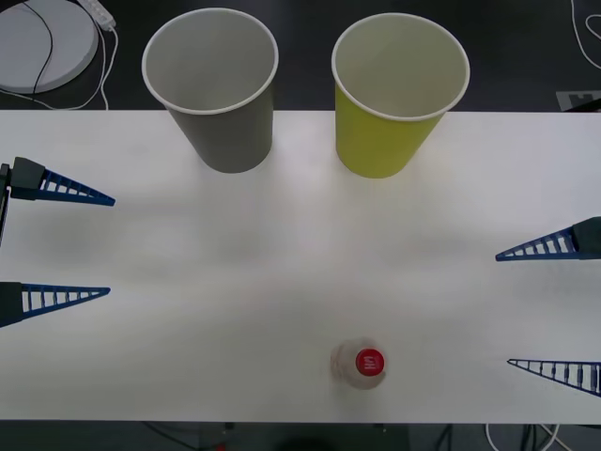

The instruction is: Put the can into the green bin and the plastic bottle into the gray bin

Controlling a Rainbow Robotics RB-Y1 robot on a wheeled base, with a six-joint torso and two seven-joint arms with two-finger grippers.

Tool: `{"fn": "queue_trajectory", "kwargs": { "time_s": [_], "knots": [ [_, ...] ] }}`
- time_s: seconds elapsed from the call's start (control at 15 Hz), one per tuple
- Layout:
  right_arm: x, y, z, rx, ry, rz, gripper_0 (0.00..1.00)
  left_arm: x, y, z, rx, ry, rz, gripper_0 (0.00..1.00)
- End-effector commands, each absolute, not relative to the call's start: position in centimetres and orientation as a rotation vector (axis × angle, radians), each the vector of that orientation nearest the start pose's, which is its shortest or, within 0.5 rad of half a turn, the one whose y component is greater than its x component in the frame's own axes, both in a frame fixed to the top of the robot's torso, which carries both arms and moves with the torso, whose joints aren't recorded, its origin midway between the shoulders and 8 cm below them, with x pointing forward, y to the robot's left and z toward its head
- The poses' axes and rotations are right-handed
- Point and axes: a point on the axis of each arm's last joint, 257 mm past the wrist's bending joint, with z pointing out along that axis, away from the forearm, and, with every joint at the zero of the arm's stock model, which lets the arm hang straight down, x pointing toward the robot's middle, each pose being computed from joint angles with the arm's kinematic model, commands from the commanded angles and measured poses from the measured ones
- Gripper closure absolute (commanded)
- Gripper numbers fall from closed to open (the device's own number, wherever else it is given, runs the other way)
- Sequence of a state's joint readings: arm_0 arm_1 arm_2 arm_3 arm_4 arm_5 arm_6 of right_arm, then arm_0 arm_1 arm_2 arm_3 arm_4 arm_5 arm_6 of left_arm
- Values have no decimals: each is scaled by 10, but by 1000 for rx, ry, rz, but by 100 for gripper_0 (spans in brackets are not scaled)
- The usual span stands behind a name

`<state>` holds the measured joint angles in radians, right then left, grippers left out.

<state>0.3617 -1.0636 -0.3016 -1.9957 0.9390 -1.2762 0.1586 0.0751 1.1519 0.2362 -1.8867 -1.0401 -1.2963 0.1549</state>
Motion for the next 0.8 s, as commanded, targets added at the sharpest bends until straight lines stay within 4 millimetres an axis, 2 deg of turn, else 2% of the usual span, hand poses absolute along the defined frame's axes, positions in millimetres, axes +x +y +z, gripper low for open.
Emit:
{"fn": "queue_trajectory", "kwargs": {
  "time_s": [0.07, 0.4, 0.8],
  "knots": [
    [268, -250, -149, -1552, 1305, 532, 0, 340, 252, -102, 1536, 1509, -521, 0],
    [265, -259, -180, -1476, 1295, 518, 0, 340, 252, -102, 1536, 1509, -521, 0],
    [267, -260, -224, -1381, 1364, 626, 0, 340, 252, -102, 1536, 1509, -521, 0]
  ]
}}
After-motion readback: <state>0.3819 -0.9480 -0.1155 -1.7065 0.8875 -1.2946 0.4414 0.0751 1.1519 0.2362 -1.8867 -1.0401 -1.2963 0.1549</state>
